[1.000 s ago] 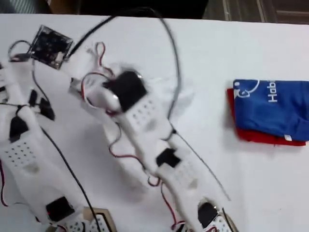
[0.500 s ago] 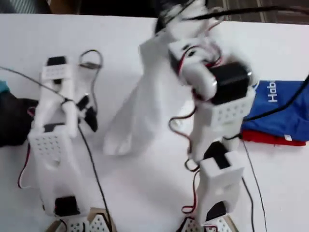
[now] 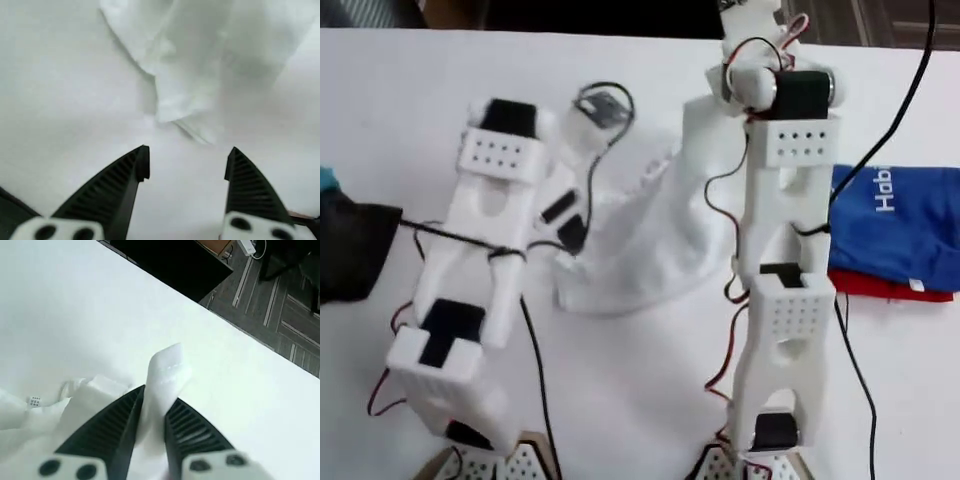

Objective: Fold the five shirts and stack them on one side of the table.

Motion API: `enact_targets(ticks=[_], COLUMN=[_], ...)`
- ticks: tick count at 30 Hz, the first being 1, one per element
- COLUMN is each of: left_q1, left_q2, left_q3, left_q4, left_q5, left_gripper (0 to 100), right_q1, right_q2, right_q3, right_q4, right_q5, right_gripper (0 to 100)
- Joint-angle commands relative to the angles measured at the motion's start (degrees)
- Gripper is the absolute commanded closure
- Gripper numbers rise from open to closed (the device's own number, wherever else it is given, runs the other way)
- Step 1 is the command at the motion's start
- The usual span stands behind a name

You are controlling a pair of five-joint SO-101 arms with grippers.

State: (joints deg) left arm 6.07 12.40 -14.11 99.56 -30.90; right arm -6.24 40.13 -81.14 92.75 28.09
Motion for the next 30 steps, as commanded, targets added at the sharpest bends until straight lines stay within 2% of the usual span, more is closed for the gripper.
enact_targets(ticks=[1, 7, 13, 23, 30], left_q1=[2.5, 6.7, 6.3, 6.3, 6.3], left_q2=[-2.5, -2.2, -1.8, -1.7, 3.3], left_q3=[5.1, 11.1, 13.8, 24.0, 23.7], left_q4=[-4.8, -9.8, -15.5, -24.2, -26.1], left_q5=[1.0, 0.7, -2.4, -3.6, -4.3], left_gripper=[74, 74, 74, 74, 74], right_q1=[0.6, 0.7, 0.6, 0.3, 0.2], right_q2=[-0.5, -0.6, -3.4, -5.1, -5.1], right_q3=[0.0, -0.1, 0.0, 0.0, 0.0], right_q4=[-1.1, -0.9, -0.7, 0.3, 1.3], right_q5=[0.3, 0.3, 0.3, 0.4, 0.3], right_gripper=[97.8, 97.8, 97.8, 97.8, 97.8])
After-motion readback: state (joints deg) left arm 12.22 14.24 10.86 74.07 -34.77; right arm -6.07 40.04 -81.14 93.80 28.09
